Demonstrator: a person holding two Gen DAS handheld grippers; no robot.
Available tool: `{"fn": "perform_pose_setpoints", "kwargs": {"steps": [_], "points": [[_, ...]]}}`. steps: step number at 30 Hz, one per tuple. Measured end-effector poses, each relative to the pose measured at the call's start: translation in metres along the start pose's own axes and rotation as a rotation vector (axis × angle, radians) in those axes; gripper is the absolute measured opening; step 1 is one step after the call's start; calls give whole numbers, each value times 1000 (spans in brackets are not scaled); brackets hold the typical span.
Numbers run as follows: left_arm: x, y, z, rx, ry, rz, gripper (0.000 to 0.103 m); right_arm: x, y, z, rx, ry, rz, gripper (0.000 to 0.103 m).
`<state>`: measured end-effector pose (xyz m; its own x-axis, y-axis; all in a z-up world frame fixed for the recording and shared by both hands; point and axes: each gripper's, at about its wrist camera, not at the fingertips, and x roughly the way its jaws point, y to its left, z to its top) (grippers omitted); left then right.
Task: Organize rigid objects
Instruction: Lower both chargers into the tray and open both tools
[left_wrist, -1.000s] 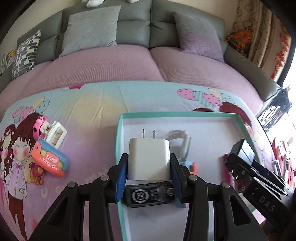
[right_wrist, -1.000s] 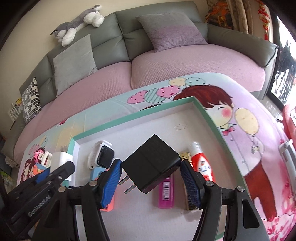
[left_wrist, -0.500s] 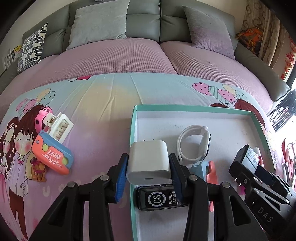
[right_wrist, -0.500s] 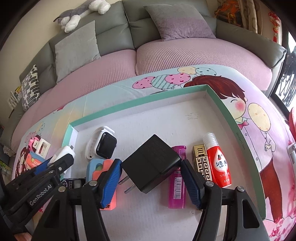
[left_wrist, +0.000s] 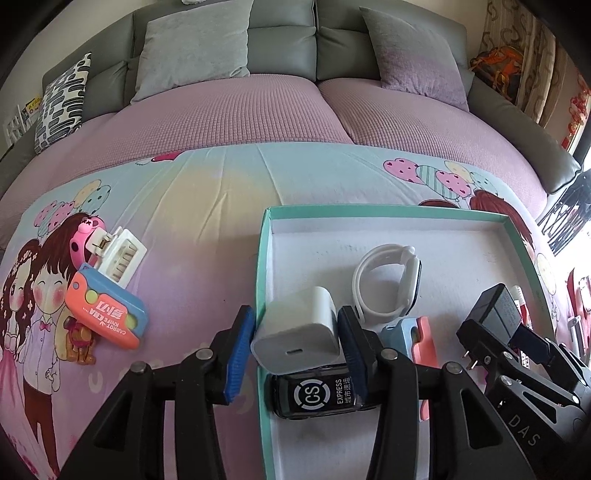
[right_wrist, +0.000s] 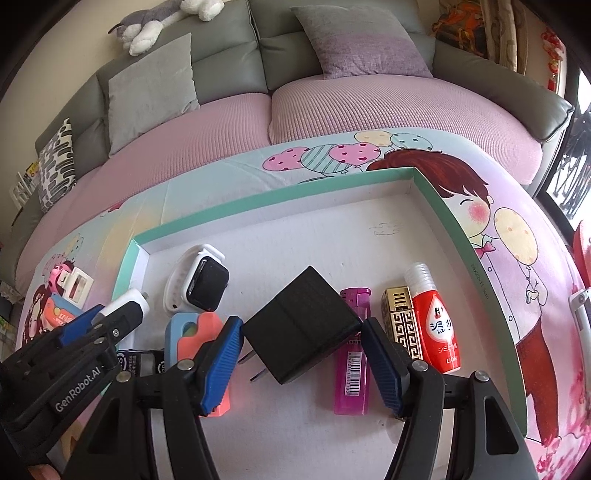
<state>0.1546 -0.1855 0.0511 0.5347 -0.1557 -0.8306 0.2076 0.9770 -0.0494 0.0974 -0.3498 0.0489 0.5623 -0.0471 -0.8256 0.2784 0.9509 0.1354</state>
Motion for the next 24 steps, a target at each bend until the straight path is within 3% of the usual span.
{"fn": "perform_pose_setpoints", "kwargs": {"steps": [14,18,24], "points": [[-13,5,2,-14,-19,-14,49,-6,2,1,-10,-17,-4,70],[-18,11,4,-33,-31,-3,55,-10,4,2,-12,-31,-2,74],[-22,20,8,-67,-49,24,56,-8,7,3,-26,-27,-4,75]]}}
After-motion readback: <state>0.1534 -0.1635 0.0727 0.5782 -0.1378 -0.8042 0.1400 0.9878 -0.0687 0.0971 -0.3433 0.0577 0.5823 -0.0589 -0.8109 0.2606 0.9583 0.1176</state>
